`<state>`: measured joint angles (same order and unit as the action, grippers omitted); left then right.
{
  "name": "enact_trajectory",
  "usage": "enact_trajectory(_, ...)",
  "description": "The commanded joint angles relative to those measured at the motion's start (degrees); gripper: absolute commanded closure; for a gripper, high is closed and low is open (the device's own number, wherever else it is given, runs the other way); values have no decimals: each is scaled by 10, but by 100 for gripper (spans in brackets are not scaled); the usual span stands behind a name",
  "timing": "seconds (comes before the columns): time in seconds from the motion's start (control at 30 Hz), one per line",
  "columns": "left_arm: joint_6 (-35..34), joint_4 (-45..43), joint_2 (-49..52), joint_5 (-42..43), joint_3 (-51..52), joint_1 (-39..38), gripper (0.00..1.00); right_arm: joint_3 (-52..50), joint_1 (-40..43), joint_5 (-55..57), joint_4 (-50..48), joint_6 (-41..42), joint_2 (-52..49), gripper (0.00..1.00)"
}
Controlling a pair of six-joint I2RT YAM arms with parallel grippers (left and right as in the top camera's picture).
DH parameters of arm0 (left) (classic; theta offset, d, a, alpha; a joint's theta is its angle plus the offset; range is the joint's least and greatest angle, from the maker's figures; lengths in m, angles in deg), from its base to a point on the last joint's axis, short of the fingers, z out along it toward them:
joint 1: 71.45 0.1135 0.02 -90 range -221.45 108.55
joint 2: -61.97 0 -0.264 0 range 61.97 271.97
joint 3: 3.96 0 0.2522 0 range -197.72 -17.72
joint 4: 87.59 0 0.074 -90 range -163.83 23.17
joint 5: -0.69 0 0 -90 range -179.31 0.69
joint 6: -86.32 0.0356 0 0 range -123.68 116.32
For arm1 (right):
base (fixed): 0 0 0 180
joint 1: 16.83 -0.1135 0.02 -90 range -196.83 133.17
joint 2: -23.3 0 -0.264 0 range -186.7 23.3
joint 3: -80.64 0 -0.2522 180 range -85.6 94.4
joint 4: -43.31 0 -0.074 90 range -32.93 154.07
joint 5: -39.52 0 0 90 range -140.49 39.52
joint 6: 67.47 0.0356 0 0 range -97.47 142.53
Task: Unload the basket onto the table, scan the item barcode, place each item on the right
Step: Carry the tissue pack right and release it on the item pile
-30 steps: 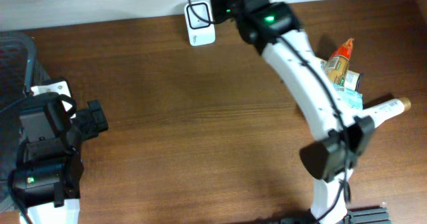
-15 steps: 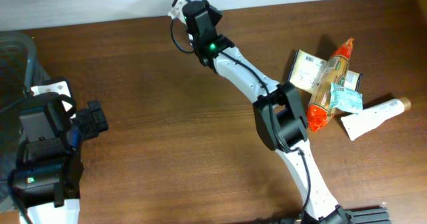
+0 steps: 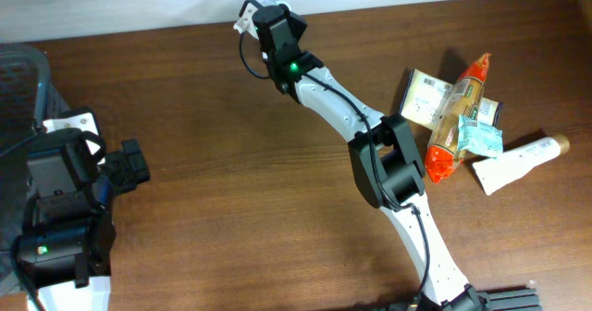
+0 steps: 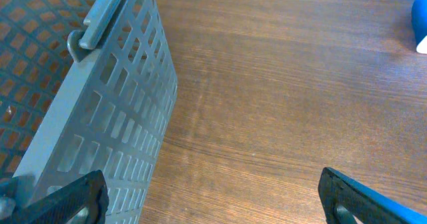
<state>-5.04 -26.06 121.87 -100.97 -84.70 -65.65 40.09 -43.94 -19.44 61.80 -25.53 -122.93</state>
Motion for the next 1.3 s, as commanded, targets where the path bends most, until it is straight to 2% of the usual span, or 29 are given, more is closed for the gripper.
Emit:
enact_trajectory(0.0,-6,-1,0,-6,-7,3,1,2,-11,-17,39,37,24,96)
enact_trajectory(0.23,-6,-1,0,-6,-7,3,1,2,-26,-229,263,273,185,96)
enact_trajectory(0.27,-6,-1,0,-6,-7,3,1,2,-22,-264,327,313,226,96)
enact_trajectory(0.4,-6,-1,0,-6,-7,3,1,2,-11,-235,509,349,303,96)
enact_trajectory(0.5,-6,-1,0,-6,-7,3,1,2,14,-158,625,494,335,96)
enact_trajectory(0.57,-6,-1,0,-6,-7,3,1,2,52,-113,709,555,339,96)
enact_trajectory(0.7,-6,-1,0,-6,-7,3,1,-8,153,-103,807,653,321,96)
enact_trajectory(0.77,-6,-1,0,-6,-7,3,1,-40,205,-118,805,682,314,96)
enact_trajectory(0.87,-6,-1,0,-6,-7,3,1,-119,268,-169,749,687,311,96)
enact_trajectory(1.03,-6,-1,0,-6,-7,3,1,-271,339,-250,579,687,311,95)
enact_trajectory(1.1,-6,-1,0,-6,-7,3,1,-278,350,-270,574,687,311,71)
enact_trajectory(1.13,-6,-1,0,-6,-7,3,1,-277,353,-277,576,687,311,53)
enact_trajectory(1.17,-6,-1,0,-6,-7,3,1,-270,355,-286,586,687,313,47)
enact_trajectory(1.27,-6,-1,0,-6,-7,3,1,-235,354,-294,633,680,322,45)
